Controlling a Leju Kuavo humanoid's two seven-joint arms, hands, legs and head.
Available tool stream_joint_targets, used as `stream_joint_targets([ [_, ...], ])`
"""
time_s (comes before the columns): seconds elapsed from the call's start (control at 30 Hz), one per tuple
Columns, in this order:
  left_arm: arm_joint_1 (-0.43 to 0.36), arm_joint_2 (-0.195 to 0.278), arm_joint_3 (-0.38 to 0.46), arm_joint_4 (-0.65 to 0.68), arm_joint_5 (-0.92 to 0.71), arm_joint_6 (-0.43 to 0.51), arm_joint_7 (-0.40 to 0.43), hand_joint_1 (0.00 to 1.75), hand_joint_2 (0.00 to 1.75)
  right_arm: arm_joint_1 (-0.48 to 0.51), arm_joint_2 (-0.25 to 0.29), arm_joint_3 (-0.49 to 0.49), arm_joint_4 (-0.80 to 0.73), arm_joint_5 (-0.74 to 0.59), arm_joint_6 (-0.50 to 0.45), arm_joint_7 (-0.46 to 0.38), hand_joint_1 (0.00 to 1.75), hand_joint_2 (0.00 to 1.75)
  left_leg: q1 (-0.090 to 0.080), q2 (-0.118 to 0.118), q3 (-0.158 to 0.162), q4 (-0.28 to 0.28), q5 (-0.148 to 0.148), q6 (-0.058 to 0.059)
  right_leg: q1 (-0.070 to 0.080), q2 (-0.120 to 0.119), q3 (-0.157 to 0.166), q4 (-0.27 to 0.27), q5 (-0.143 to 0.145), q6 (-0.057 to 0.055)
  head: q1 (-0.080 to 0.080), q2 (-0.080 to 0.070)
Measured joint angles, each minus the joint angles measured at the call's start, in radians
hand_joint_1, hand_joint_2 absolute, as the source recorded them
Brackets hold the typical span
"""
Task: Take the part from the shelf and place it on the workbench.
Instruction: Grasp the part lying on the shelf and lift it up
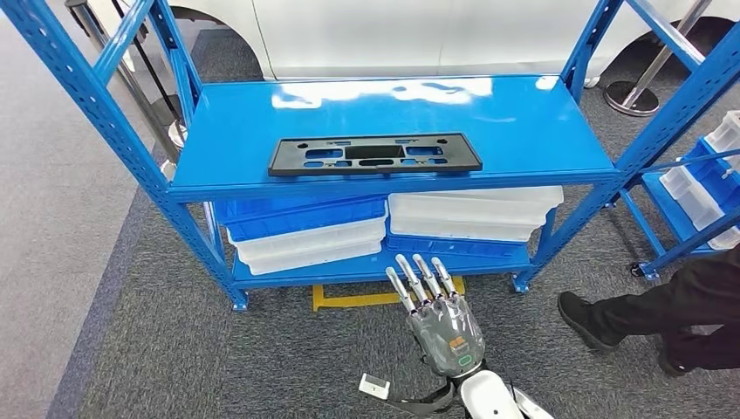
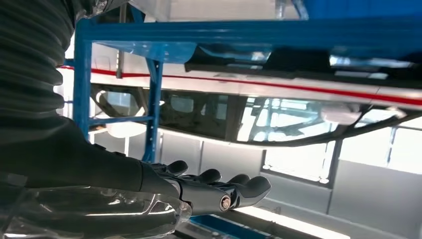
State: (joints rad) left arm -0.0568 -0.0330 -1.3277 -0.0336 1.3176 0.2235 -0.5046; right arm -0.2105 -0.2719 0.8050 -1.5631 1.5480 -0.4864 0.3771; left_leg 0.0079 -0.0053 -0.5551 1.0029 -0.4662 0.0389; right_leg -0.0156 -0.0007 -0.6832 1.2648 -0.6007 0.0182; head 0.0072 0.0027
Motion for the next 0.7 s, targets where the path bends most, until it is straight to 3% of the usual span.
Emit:
stream_joint_targets([
  [0.03,0.0,0.001,-0.002,0.0,0.001,-0.007,0.0,0.0,0.0,-0.001,0.0,0.006,0.013,0.0,0.009,-0.018,0.0,1.75,-0.002,-0.001,0.0,0.0,-0.001,0.001,0.0,0.0,-0.019,0.037,-0.006,0.0,0.0,0.0],
  [0.07,0.0,0.002,-0.005,0.0,0.003,-0.015,0.0,0.0,0.0,-0.001,0.002,0.009,0.028,0.0,0.017,-0.044,0.0,1.75,-0.003,-0.002,0.001,0.001,-0.002,0.002,0.0,0.0,-0.021,0.039,0.008,-0.002,0.0,0.0],
  [0.13,-0.001,0.004,-0.01,0.0,0.009,-0.033,-0.001,0.0,0.0,-0.001,0.016,0.009,0.057,-0.001,0.029,-0.106,0.0,1.75,-0.006,-0.005,0.006,0.002,-0.007,0.002,0.002,0.0,0.028,-0.068,0.078,-0.012,0.0,0.0],
  [0.2,-0.003,0.006,-0.017,0.0,0.016,-0.045,-0.002,0.0,0.0,0.001,0.041,-0.006,0.075,-0.007,0.041,-0.179,0.0,1.75,-0.01,-0.005,0.009,0.004,-0.014,-0.004,0.008,0.0,0.087,-0.191,0.122,-0.025,0.0,0.0],
  [0.27,-0.004,0.009,-0.024,0.0,0.024,-0.049,-0.005,0.0,0.0,0.01,0.076,-0.034,0.083,-0.029,0.056,-0.246,0.0,1.75,-0.012,-0.004,0.01,0.004,-0.019,-0.014,0.014,0.0,0.104,-0.231,0.119,-0.032,0.0,0.0],
  [0.37,-0.006,0.016,-0.035,0.0,0.033,-0.05,-0.007,0.0,0.0,0.021,0.12,-0.072,0.085,-0.072,0.078,-0.298,0.0,1.75,-0.012,-0.002,0.014,0.008,-0.028,-0.03,0.008,0.001,0.115,-0.244,0.119,-0.04,0.0,0.0],
  [0.43,-0.007,0.021,-0.041,0.0,0.034,-0.05,-0.008,0.0,0.0,0.022,0.139,-0.089,0.082,-0.089,0.09,-0.31,0.0,1.75,-0.009,-0.001,-0.017,0.077,-0.061,-0.041,0.002,-0.001,0.13,-0.253,0.117,-0.048,-0.001,0.0],
  [0.5,-0.007,0.024,-0.047,0.0,0.035,-0.05,-0.008,0.0,0.0,0.023,0.155,-0.103,0.08,-0.103,0.1,-0.316,0.0,1.75,-0.002,0.0,-0.091,0.21,-0.108,-0.05,0.001,-0.002,0.141,-0.255,0.108,-0.053,-0.002,0.0],
  [0.53,-0.006,0.026,-0.05,0.0,0.036,-0.05,-0.008,0.0,0.0,0.025,0.162,-0.11,0.079,-0.108,0.105,-0.318,0.0,1.75,0.002,0.0,-0.127,0.264,-0.117,-0.053,0.001,-0.002,0.147,-0.254,0.103,-0.053,-0.002,0.0],
  [0.57,-0.005,0.028,-0.052,0.0,0.036,-0.05,-0.008,0.0,0.0,0.026,0.167,-0.117,0.079,-0.114,0.108,-0.32,0.0,1.75,0.004,0.0,-0.149,0.285,-0.106,-0.056,0.001,-0.001,0.154,-0.254,0.096,-0.052,-0.002,0.0],
  [0.6,-0.004,0.03,-0.054,0.0,0.037,-0.05,-0.007,0.0,0.0,0.027,0.172,-0.122,0.078,-0.12,0.11,-0.323,0.0,1.75,0.006,0.0,-0.152,0.267,-0.075,-0.058,0.0,0.0,0.164,-0.253,0.088,-0.049,-0.002,0.0],
  [0.67,-0.004,0.035,-0.057,0.0,0.037,-0.05,-0.006,0.0,0.0,0.027,0.179,-0.132,0.076,-0.126,0.111,-0.326,0.0,1.75,0.009,0.002,-0.113,0.149,0.012,-0.06,-0.003,0.001,0.187,-0.253,0.069,-0.04,-0.002,0.0],
  [0.7,-0.004,0.036,-0.059,0.0,0.037,-0.049,-0.006,0.0,0.0,0.026,0.183,-0.136,0.075,-0.127,0.111,-0.326,0.0,1.75,0.008,0.003,-0.088,0.09,0.037,-0.059,-0.003,0.001,0.195,-0.252,0.059,-0.033,-0.002,0.0],
])
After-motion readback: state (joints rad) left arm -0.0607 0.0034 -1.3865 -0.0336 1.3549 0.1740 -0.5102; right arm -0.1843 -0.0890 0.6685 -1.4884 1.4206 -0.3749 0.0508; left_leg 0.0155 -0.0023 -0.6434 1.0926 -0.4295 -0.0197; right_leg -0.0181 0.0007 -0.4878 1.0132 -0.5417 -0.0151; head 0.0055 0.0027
